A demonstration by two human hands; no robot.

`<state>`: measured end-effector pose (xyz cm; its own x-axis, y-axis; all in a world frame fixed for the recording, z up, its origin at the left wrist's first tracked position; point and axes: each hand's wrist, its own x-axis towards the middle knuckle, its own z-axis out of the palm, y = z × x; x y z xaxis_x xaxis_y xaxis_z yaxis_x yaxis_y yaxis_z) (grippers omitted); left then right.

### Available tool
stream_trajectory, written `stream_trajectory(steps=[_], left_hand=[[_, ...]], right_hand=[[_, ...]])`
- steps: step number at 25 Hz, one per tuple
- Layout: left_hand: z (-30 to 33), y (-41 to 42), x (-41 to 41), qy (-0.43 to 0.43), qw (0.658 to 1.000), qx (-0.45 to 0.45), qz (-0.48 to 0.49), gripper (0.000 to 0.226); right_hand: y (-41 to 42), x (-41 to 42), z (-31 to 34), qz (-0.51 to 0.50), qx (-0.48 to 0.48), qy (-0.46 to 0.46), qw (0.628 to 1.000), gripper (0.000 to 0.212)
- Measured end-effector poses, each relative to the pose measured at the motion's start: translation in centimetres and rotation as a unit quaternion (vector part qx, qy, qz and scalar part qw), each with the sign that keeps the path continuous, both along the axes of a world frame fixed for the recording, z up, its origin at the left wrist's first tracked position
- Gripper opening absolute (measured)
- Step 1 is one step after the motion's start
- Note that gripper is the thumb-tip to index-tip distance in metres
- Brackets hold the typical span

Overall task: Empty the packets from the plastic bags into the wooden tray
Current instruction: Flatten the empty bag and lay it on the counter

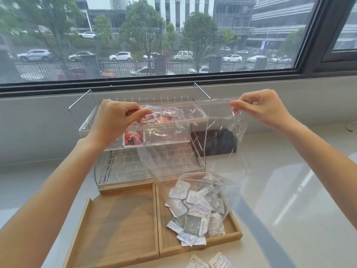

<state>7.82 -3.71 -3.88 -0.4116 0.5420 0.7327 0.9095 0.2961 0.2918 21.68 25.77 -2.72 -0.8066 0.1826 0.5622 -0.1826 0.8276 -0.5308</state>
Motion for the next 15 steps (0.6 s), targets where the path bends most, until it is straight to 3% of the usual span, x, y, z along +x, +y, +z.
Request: stream_trajectory(steps=[3, 7, 10, 15], left_hand=[[0.0, -0.2, -0.2, -0.023, 1.000, -0.008, 0.006, 0.043], [0.1, -0.3, 0.2, -0.165, 0.986, 0.020, -0.004, 0.034], [0.1, -0.6, 0.5, -0.248, 0.968, 0.033, -0.021, 0.033], [0.3, -2.2, 0.7, -0.269, 0.960, 0.042, -0.064, 0.021]], right_hand=[[0.0, 0.0, -0.1, 0.006, -0.011, -0.014, 1.000, 0.027], [0.2, 0.1, 0.0, 0.020, -0.081, -0.084, 0.993, 0.018], [-0.2, 0.1, -0.2, 0.039, -0.138, -0.078, 0.987, 0.017], [-0.5, -0.1, -0.8, 0.056, -0.180, -0.063, 0.980, 0.019]])
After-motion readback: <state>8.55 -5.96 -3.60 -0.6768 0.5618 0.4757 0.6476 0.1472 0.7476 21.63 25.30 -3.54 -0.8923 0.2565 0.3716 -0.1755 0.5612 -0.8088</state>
